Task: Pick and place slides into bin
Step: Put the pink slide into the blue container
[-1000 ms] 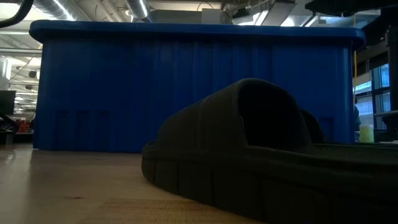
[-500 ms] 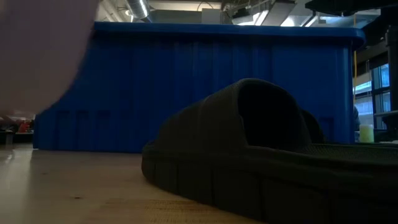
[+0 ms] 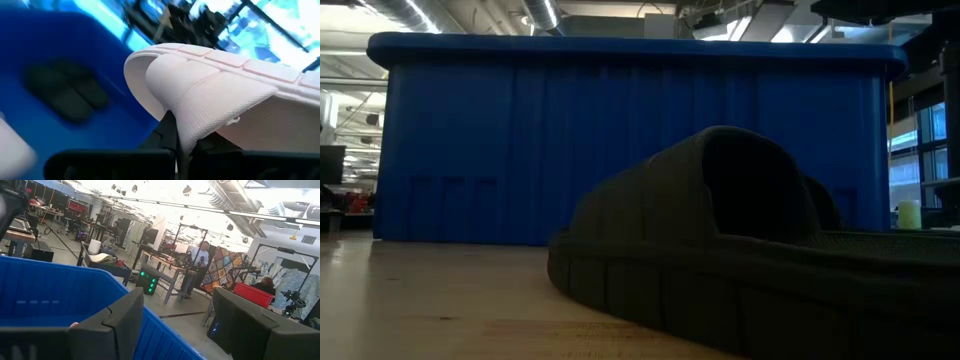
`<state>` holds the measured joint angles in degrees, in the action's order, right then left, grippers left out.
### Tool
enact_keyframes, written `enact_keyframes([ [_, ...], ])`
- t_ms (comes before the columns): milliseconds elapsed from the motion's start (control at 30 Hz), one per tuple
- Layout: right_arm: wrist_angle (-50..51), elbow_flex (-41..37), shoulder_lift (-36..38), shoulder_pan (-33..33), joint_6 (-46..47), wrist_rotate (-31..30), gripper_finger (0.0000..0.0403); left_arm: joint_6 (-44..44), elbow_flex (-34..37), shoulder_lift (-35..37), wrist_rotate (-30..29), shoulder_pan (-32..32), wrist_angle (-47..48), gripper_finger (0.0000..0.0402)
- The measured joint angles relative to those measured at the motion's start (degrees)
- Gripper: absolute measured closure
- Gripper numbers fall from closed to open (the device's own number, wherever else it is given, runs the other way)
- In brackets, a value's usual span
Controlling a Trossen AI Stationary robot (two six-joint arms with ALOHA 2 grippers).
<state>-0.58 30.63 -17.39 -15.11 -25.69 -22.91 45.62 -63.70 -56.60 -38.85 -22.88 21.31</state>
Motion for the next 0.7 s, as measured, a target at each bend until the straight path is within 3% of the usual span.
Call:
enact_keyframes([
  [300,-0.3,0.0,0.0,0.0,3.0,0.0,0.0164,-21.8,0.0,1.4,1.5,18.3,14.1,0.0399],
  [500,-0.5,0.0,0.0,0.0,6.5,0.0,0.0164,-35.4,0.0,-0.6,0.7,31.4,15.9,0.0399],
  [700,-0.5,0.0,0.0,0.0,7.6,0.0,0.0164,-45.4,0.0,-5.1,3.4,40.4,16.5,0.0399],
])
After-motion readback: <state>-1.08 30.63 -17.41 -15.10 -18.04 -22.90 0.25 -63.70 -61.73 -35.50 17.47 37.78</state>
